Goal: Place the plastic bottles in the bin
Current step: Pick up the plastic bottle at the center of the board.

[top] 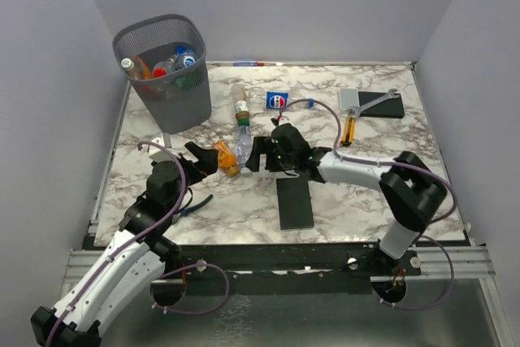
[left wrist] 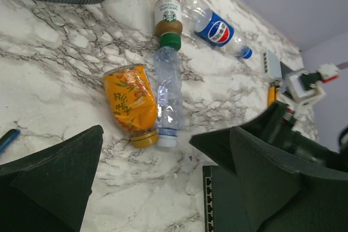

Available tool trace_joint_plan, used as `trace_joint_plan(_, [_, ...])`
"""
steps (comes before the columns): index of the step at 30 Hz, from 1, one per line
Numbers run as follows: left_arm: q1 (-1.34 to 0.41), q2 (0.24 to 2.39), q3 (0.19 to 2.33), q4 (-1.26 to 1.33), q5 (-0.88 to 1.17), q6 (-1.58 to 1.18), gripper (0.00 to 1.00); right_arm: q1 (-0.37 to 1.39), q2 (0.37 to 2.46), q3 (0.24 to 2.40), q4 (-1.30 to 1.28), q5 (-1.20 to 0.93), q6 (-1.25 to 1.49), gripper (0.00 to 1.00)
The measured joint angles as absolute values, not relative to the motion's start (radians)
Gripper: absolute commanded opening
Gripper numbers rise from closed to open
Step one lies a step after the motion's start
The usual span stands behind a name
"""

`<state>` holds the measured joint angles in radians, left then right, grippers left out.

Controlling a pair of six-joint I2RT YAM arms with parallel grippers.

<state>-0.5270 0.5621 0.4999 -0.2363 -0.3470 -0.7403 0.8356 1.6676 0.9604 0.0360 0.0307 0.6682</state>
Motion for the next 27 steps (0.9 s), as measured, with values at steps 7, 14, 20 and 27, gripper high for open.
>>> trace_joint_plan(7, [-0.527,0.323,0.444,-0.223,-0.367,-0.802,0.99,0.836,1.935,1.216,0.041,0.055,0.702,0.89])
trace_joint_plan(14, [-0.527,0.226,0.386,-0.219,-0.378,-0.806,0.99,0.835,2.062,1.374,-0.051,0.099,0.697,0.80])
trace_joint_plan(20, [-0.527,0.196,0.356,-0.228,-0.382,-0.816,0.99,0.829,2.115,1.445,-0.097,0.117,0.687,0.55])
trace_joint_plan(27, [-0.527,0.115,0.339,-0.226,-0.382,-0.827,0.99,0.826,2.037,1.319,-0.052,0.119,0.688,0.41])
